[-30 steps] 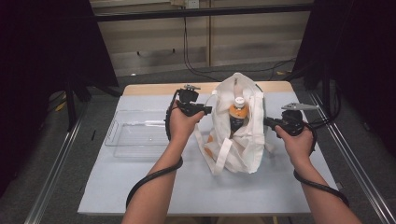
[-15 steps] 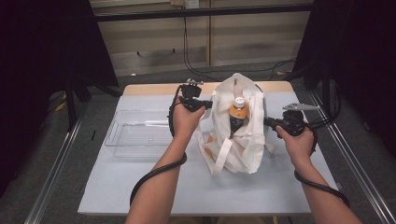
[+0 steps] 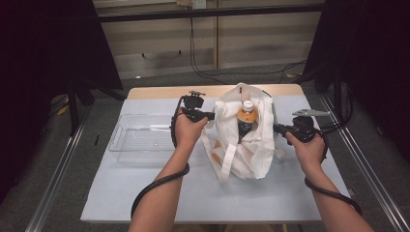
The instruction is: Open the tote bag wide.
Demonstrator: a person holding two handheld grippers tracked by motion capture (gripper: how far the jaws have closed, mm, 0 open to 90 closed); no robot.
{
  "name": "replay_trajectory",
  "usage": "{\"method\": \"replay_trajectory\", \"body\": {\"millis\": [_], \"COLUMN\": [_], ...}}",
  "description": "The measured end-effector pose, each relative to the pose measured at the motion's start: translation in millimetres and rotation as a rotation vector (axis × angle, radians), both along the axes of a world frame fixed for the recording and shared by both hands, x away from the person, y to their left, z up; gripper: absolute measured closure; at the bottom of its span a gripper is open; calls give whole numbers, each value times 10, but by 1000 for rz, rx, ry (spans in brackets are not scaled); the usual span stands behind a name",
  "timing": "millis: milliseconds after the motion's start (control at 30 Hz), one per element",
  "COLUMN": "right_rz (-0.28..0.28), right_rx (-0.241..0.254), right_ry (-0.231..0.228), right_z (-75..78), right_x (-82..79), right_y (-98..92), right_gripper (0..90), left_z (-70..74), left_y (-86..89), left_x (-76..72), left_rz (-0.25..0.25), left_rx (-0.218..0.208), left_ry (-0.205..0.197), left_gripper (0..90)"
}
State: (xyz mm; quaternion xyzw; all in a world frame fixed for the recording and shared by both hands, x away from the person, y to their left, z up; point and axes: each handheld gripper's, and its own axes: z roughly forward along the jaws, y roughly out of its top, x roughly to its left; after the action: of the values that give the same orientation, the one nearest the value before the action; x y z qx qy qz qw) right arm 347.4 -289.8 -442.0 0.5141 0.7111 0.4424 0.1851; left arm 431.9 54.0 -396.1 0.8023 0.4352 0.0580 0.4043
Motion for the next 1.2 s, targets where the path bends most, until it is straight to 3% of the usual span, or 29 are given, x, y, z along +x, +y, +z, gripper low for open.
{"method": "replay_trajectory", "body": {"millis": [333, 433, 567, 733, 900, 1167, 1200], "right_rz": [-18, -20, -26, -23, -33, -31, -29], "right_rx": [-11, -35, -27, -28, -55, -56, -61], "right_ry": [49, 67, 74, 36, 9, -31, -51], "right_z": [-110, -156, -173, -52, 35, 240, 301], "right_x": [-7, -11, -19, -19, 12, 94, 125], "right_y": [-86, -108, -132, -114, -72, -24, -2], "right_gripper": [875, 874, 868, 849, 714, 646, 604], "left_z": [-63, -82, -89, -44, -2, 19, 17], "left_y": [45, 54, 53, 18, 18, -1, 2], "left_x": [0, -2, -6, -10, -6, -14, -13], "left_rz": [8, 10, 6, -2, -8, -6, -7], "left_rx": [23, 19, 6, 4, 4, -13, -14], "left_ry": [13, 19, 20, 8, 5, 2, 7], "left_gripper": [881, 881, 881, 880, 880, 880, 880]}}
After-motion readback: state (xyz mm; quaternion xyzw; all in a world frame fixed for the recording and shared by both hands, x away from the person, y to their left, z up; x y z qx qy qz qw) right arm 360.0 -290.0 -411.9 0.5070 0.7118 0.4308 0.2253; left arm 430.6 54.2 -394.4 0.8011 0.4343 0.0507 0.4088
